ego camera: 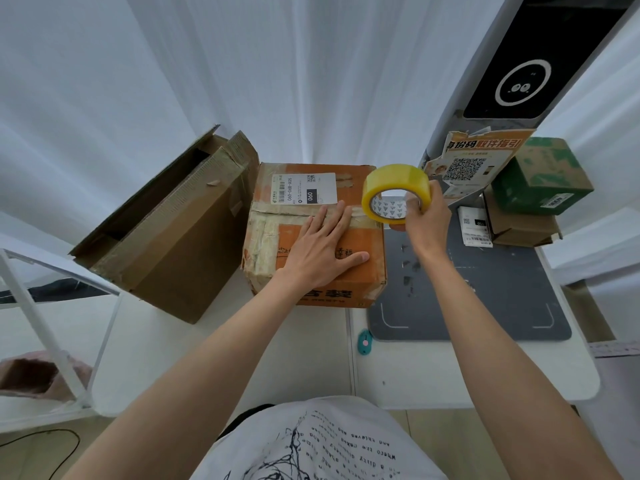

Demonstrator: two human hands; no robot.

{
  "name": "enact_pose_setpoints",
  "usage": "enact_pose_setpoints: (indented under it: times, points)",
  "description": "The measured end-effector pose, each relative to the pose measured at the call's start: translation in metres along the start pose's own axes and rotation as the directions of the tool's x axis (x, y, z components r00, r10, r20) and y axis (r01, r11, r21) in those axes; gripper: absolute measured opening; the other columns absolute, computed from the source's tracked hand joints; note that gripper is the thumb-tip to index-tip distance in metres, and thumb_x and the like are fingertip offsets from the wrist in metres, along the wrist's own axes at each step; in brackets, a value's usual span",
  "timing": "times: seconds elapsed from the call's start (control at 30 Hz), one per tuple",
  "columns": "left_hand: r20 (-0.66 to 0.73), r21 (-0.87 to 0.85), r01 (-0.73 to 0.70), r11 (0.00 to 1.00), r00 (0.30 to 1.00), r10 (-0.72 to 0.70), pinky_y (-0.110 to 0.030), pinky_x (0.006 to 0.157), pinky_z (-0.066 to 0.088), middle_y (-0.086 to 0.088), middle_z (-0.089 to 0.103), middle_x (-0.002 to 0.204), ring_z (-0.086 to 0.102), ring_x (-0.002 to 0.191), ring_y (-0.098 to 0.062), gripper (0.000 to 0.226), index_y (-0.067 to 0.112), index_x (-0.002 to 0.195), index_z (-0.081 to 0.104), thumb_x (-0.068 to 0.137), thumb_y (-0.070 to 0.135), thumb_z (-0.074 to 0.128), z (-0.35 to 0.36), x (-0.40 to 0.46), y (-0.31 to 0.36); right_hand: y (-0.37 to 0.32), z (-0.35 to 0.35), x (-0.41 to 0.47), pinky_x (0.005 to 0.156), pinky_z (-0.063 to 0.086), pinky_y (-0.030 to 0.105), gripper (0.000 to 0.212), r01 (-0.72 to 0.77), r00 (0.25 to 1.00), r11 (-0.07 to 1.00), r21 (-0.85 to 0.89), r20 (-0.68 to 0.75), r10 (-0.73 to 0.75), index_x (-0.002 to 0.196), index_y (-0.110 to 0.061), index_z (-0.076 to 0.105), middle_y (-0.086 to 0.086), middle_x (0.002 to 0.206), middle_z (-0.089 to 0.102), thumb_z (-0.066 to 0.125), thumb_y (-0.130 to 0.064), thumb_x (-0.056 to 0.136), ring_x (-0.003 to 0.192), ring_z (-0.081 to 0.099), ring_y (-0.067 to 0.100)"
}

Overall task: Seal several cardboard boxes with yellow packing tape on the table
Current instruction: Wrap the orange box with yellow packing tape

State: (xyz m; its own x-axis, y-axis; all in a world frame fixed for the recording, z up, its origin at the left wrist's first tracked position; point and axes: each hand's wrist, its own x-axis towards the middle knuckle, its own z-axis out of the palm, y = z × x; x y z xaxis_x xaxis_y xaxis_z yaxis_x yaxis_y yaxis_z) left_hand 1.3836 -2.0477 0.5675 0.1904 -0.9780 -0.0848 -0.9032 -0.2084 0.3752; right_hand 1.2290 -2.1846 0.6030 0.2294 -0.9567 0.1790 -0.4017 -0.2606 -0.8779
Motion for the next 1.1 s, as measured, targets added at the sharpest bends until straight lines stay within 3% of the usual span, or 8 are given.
enact_pose_setpoints:
  times: [0.17, 0.23, 0.33, 0.5, 0.6, 0.73, 0.87, 1.1]
  points:
    - [0.013, 0.016, -0.008, 1.0, 1.0, 0.008, -0.044, 0.127, -0.002, 0.008, -0.013, 0.169, -0.012, 0.156, -0.022, 0.091, 0.03, 0.162, -0.004, 0.092, 0.079, 0.028, 0.0, 0.003, 0.0, 0.016, 0.005, 0.006, 0.08, 0.052, 0.029, 0.013, -0.2, 0.979, 0.963, 0.181, 0.006, 0.202, 0.111, -0.011, 0.057, -0.008, 0.088, 0.056, 0.054, -0.02, 0.104, 0.086, 0.056, 0.002]
    - [0.019, 0.015, -0.011, 1.0, 1.0, 0.01, -0.045, 0.127, -0.001, 0.007, -0.012, 0.169, -0.012, 0.156, -0.023, 0.09, 0.031, 0.162, -0.003, 0.093, 0.079, 0.028, 0.0, 0.004, 0.0, 0.02, 0.006, 0.008, 0.075, 0.063, 0.044, 0.009, -0.31, 0.95, 0.887, 0.342, 0.074, 0.304, 0.112, -0.021, 0.059, 0.002, 0.109, 0.062, 0.056, -0.023, 0.104, 0.104, 0.062, 0.019]
    - [0.006, 0.007, -0.007, 1.0, 1.0, 0.007, -0.047, 0.127, 0.0, 0.004, -0.005, 0.171, -0.009, 0.156, -0.026, 0.088, 0.033, 0.162, -0.002, 0.094, 0.075, 0.034, -0.003, 0.004, 0.002, 0.028, 0.007, 0.011, 0.065, 0.063, 0.042, 0.023, -0.442, 0.894, 0.751, 0.491, 0.168, 0.416, 0.125, -0.019, 0.06, 0.013, 0.127, 0.062, 0.06, -0.022, 0.102, 0.108, 0.067, 0.03]
    - [0.022, 0.021, 0.058, 0.998, 0.998, -0.059, -0.058, 0.124, -0.002, -0.005, 0.0, 0.17, -0.009, 0.155, -0.038, 0.094, 0.032, 0.162, 0.003, 0.089, 0.081, 0.036, -0.005, 0.01, 0.025, 0.04, 0.005, 0.006, 0.07, 0.063, 0.042, 0.036, -0.536, 0.835, 0.564, 0.628, 0.299, 0.461, 0.132, -0.007, 0.056, 0.016, 0.123, 0.066, 0.063, -0.024, 0.1, 0.103, 0.072, 0.03]
    - [0.029, 0.01, 0.122, 0.992, 0.992, -0.122, -0.062, 0.121, -0.008, -0.009, 0.0, 0.17, -0.015, 0.154, -0.038, 0.108, 0.022, 0.162, 0.013, 0.081, 0.09, 0.036, -0.01, 0.019, 0.043, 0.045, 0.006, 0.001, 0.07, 0.062, 0.04, 0.034, -0.537, 0.833, 0.52, 0.664, 0.32, 0.452, 0.129, -0.009, 0.057, 0.014, 0.12, 0.068, 0.063, -0.025, 0.1, 0.099, 0.073, 0.026]
    - [0.016, 0.015, 0.092, 0.996, 0.996, -0.092, -0.047, 0.126, -0.006, -0.016, -0.004, 0.169, -0.012, 0.156, -0.028, 0.125, 0.004, 0.16, 0.004, 0.078, 0.087, 0.05, -0.005, 0.028, 0.058, 0.049, 0.008, -0.002, 0.078, 0.062, 0.041, 0.036, -0.55, 0.829, 0.501, 0.669, 0.365, 0.423, 0.13, -0.008, 0.059, 0.017, 0.123, 0.069, 0.068, -0.018, 0.097, 0.106, 0.072, 0.031]
    - [-0.04, -0.025, 0.075, 0.997, 0.996, -0.076, -0.044, 0.127, -0.005, -0.011, -0.016, 0.169, -0.014, 0.156, -0.026, 0.121, 0.009, 0.16, -0.013, 0.083, 0.071, 0.057, 0.013, 0.025, 0.054, 0.051, 0.011, -0.005, 0.086, 0.061, 0.042, 0.033, -0.584, 0.805, 0.434, 0.686, 0.421, 0.418, 0.128, -0.009, 0.061, 0.017, 0.125, 0.069, 0.068, -0.01, 0.095, 0.112, 0.069, 0.031]
    - [-0.027, 0.02, 0.067, 0.998, 0.997, -0.067, -0.045, 0.126, -0.008, -0.01, -0.021, 0.167, -0.018, 0.155, -0.027, 0.111, 0.011, 0.16, -0.014, 0.087, 0.068, 0.048, 0.017, 0.025, 0.049, 0.066, 0.022, -0.005, 0.071, 0.063, 0.043, 0.023, -0.563, 0.775, 0.272, 0.78, 0.385, 0.501, 0.12, -0.008, 0.054, 0.017, 0.115, 0.067, 0.052, -0.025, 0.105, 0.094, 0.074, 0.026]
